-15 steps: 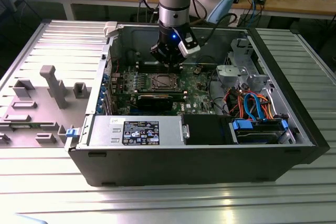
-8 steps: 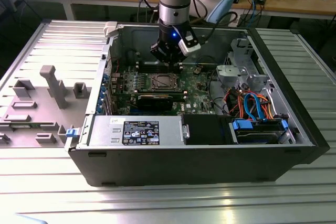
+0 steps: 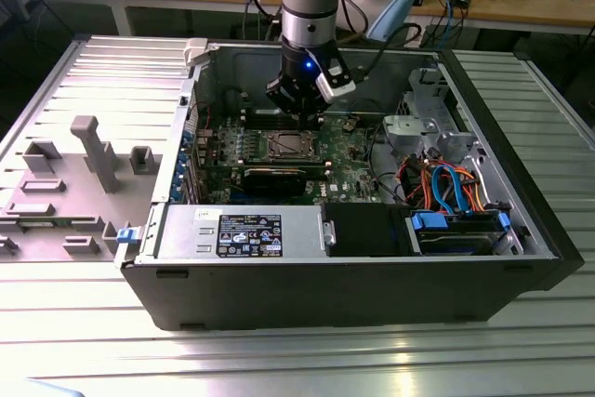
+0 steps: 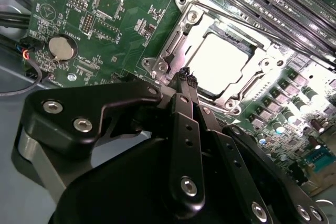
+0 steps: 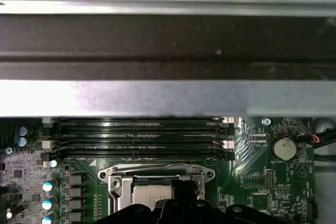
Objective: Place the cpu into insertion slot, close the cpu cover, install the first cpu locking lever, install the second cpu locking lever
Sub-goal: 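Install the second cpu locking lever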
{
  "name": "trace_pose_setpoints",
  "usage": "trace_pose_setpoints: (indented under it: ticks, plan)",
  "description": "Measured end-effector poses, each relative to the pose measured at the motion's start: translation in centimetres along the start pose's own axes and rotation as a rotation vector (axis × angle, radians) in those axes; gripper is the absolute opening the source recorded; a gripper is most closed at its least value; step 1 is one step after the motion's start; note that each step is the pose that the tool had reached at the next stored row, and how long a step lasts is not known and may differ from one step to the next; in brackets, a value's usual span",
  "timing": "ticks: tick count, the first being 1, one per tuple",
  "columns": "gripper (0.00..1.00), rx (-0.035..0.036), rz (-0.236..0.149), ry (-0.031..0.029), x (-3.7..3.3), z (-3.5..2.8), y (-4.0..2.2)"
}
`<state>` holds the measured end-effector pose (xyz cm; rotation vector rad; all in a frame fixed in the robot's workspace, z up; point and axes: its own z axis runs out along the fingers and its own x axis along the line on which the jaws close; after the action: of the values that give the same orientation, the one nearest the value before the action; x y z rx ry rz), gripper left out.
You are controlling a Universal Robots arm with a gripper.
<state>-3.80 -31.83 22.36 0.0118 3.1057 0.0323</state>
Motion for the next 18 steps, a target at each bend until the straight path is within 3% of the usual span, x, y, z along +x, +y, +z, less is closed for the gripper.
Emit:
trace_pose_setpoints:
  ticks: [9, 18]
  plan:
    - [0.11, 0.0001, 0.010, -0.0004, -0.01, -0.22, -0.01]
    - [0.11, 0.0003, 0.010, -0.0003, -0.01, -0.23, -0.46]
